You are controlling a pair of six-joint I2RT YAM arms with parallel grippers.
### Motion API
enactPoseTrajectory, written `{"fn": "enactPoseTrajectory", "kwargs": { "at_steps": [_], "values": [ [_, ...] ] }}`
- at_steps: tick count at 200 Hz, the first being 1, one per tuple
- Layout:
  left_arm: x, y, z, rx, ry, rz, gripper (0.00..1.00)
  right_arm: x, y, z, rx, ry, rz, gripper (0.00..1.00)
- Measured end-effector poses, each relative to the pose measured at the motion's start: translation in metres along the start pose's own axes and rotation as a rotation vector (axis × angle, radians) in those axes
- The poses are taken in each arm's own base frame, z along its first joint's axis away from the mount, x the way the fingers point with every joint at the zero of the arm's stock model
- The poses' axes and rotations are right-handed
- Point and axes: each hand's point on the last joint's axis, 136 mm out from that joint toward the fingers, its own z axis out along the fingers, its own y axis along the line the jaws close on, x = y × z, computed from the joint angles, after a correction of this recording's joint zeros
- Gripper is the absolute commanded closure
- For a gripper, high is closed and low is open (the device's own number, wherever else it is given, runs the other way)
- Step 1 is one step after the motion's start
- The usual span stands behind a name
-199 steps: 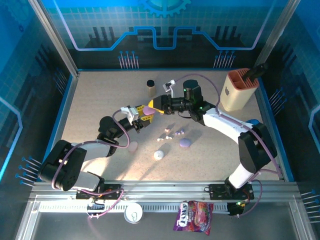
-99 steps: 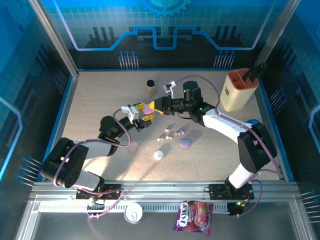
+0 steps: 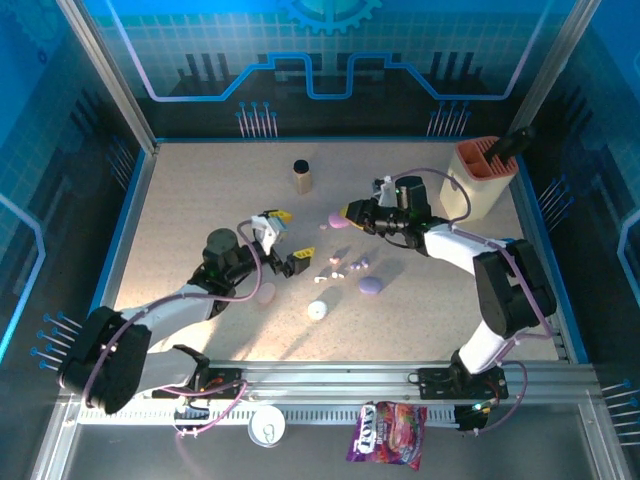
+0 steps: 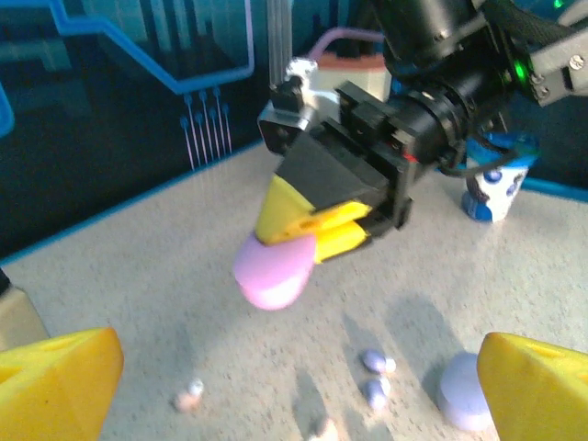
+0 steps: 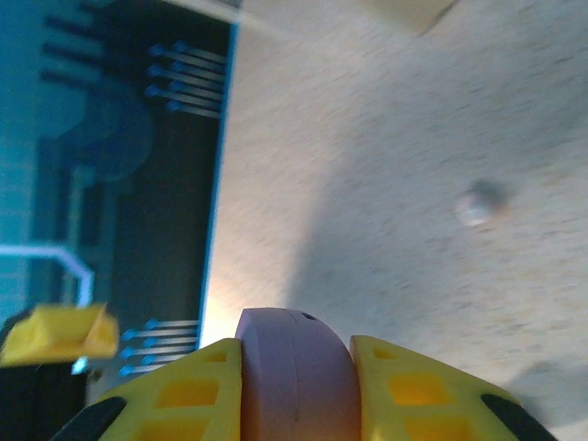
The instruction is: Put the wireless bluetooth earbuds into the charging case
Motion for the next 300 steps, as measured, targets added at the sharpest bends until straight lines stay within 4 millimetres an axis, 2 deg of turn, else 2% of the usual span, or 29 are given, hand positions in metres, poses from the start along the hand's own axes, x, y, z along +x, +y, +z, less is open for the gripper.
{"fn": "enactPoseTrajectory", "kwargs": {
  "at_steps": [32, 60, 89, 125, 154, 187, 227, 243, 263, 300],
  "values": [
    [0.022, -0.012, 0.002, -0.026, 0.148, -0.032, 0.01, 0.0, -0.052, 0.009, 0.148, -0.003, 0.011, 0.77],
    [0.03, -0.017, 0.003, -0.042, 0.223, -0.042, 0.01, 0.005, -0.083, 0.018, 0.241, 0.024, 0.012, 0.77],
    [0.037, -0.018, 0.002, -0.057, 0.292, -0.063, 0.01, 0.007, -0.101, 0.023, 0.295, 0.037, 0.006, 0.74],
    [0.034, -0.021, 0.005, -0.078, 0.351, -0.111, 0.01, 0.005, -0.111, 0.021, 0.331, 0.037, 0.007, 0.58],
    [0.039, -0.013, 0.0, -0.148, 0.433, -0.186, 0.01, 0.003, -0.12, 0.014, 0.395, 0.037, -0.004, 0.42],
    [0.049, -0.002, -0.011, -0.249, 0.579, -0.276, 0.01, -0.004, -0.113, -0.004, 0.473, 0.032, -0.078, 0.28],
    [0.07, 0.005, -0.029, -0.349, 0.813, -0.345, 0.01, -0.026, -0.072, -0.033, 0.531, -0.031, -0.244, 0.24],
    [0.085, 0.005, -0.041, -0.379, 0.937, -0.356, 0.01, -0.026, -0.056, -0.038, 0.536, -0.037, -0.304, 0.23],
    [0.108, 0.004, -0.056, -0.415, 1.104, -0.381, 0.1, -0.02, -0.042, -0.038, 0.533, -0.022, -0.358, 0.23],
    [0.145, -0.003, -0.079, -0.441, 1.36, -0.41, 0.16, -0.012, -0.043, -0.037, 0.541, 0.008, -0.37, 0.23]
  ]
}}
